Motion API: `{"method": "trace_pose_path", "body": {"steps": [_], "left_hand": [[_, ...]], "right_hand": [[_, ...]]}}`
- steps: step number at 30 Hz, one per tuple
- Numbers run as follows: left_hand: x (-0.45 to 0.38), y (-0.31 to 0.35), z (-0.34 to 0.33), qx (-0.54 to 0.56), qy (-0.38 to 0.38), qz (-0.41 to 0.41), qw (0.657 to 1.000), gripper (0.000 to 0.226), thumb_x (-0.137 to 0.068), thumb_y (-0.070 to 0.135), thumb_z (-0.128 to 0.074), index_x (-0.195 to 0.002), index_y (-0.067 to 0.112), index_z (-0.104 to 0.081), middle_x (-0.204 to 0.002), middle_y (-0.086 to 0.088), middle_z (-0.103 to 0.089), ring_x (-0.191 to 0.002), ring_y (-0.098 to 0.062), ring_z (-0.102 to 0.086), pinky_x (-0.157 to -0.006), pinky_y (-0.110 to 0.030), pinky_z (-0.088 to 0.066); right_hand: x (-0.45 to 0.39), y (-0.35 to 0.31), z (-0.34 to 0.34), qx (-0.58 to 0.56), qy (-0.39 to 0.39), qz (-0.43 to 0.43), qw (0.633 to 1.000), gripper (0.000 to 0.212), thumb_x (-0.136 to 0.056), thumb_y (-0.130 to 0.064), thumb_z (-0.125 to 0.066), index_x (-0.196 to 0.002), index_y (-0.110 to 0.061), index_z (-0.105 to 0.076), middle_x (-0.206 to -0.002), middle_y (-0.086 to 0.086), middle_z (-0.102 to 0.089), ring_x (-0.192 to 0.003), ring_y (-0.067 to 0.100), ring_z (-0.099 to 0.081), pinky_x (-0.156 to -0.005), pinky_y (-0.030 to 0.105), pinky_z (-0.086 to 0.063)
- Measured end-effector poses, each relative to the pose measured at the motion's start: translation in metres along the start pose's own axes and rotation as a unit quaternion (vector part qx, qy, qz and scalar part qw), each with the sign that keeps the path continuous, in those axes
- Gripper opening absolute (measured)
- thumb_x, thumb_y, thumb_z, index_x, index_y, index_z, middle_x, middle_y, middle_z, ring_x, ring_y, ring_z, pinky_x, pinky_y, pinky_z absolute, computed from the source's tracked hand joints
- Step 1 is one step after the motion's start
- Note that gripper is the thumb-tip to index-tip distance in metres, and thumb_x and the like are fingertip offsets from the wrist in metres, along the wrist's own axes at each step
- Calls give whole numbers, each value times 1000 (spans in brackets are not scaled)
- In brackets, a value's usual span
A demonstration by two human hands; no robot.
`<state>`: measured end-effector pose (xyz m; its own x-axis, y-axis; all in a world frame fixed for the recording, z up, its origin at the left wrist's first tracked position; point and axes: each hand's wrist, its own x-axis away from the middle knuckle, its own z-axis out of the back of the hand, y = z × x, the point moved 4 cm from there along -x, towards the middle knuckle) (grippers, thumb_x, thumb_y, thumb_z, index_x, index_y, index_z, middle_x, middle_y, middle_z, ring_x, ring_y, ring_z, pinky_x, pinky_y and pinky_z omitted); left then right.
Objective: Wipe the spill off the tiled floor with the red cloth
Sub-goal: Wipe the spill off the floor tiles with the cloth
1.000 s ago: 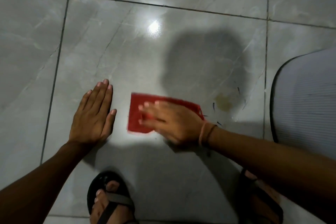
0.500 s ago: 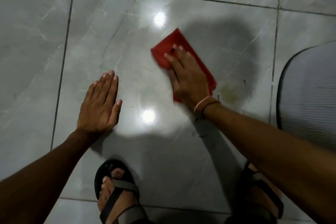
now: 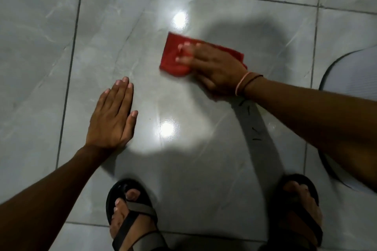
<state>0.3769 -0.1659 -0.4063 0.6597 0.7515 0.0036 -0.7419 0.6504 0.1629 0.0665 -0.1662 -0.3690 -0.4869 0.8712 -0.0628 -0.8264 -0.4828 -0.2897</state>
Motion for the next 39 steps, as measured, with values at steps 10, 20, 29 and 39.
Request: {"method": "trace_pose_path", "body": {"steps": [10, 20, 29, 39], "left_hand": [[-1, 0, 1, -4, 7, -2, 1000, 68, -106, 32, -35, -165, 2, -22, -175, -15, -20, -163, -27, -17, -133, -46, -18], [0, 1, 2, -4, 7, -7, 1000, 69, -105, 33, -36, -165, 1, -21, -175, -18, -20, -163, -30, -17, -132, -47, -16], [0, 1, 2, 6, 7, -5, 1000, 70, -105, 34, -34, -165, 1, -21, -175, -18, -20, -163, -31, -17, -133, -44, -11], [-1, 2, 3, 14, 11, -6, 1000, 71, -104, 34, -34, -165, 2, -20, -175, -17, -19, -164, -28, -14, -134, -40, -8]], "right_hand": [[108, -174, -52, -126, -120, 166, 971, 48, -98, -24, -59, -145, -12, -56, -162, 19, -41, -153, 34, -37, -124, 51, -36], [37, -30, -8, -10, 14, -20, 1000, 45, -100, -16, -51, -144, -8, -57, -155, 21, -50, -144, 38, -50, -119, 51, -44], [122, -139, -53, -59, -29, -54, 996, 59, -98, -26, -50, -156, -16, -39, -167, 17, -31, -157, 33, -28, -130, 47, -25], [160, -75, -36, -20, -91, 94, 991, 59, -93, -23, -62, -150, -14, -50, -162, 18, -38, -153, 33, -37, -125, 47, -36]]}}
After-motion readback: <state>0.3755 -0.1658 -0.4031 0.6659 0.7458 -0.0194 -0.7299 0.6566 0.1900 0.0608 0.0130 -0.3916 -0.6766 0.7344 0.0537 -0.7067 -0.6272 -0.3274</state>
